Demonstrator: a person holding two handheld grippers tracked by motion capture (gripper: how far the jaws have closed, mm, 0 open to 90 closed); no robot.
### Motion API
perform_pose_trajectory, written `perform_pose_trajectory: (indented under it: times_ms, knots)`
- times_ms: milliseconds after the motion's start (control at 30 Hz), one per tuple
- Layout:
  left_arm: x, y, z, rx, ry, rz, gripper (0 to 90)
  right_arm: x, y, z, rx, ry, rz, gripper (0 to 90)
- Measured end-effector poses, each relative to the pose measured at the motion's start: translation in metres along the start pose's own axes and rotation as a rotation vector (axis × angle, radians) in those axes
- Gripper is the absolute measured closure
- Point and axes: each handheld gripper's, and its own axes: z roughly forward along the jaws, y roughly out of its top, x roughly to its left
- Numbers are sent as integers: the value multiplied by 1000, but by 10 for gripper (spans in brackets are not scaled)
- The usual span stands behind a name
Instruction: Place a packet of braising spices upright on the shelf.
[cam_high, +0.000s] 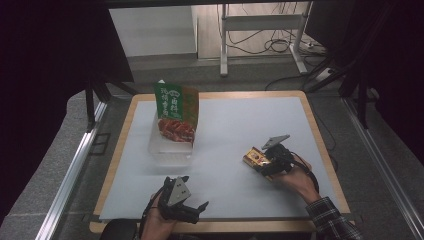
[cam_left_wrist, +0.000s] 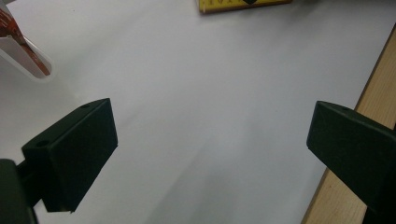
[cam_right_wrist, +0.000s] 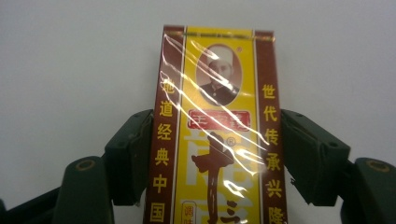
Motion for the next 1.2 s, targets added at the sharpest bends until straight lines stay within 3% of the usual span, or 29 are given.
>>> perform_pose_trajectory:
  times_ms: [100, 400, 500, 600, 900, 1200]
  knots:
    - [0, 0, 0, 0, 1, 0, 13, -1, 1, -2, -11, 8, 22, 238]
    - [0, 0, 0, -2, 0, -3, 13, -4, 9, -11, -2, 31, 27, 200]
    - [1, 0, 0, -3, -1, -4, 13, -6, 14, -13, 21, 38, 43, 186]
    - [0, 0, 0, -3, -1, -2, 13, -8, 21, -12, 76, 55, 32, 143]
    - [0, 0, 1, 1, -2, 1, 13, -2, 49, 2, 246, 41, -27, 178]
    - [0, 0, 0, 1, -2, 1, 13, -5, 58, 25, 334, 48, -32, 221]
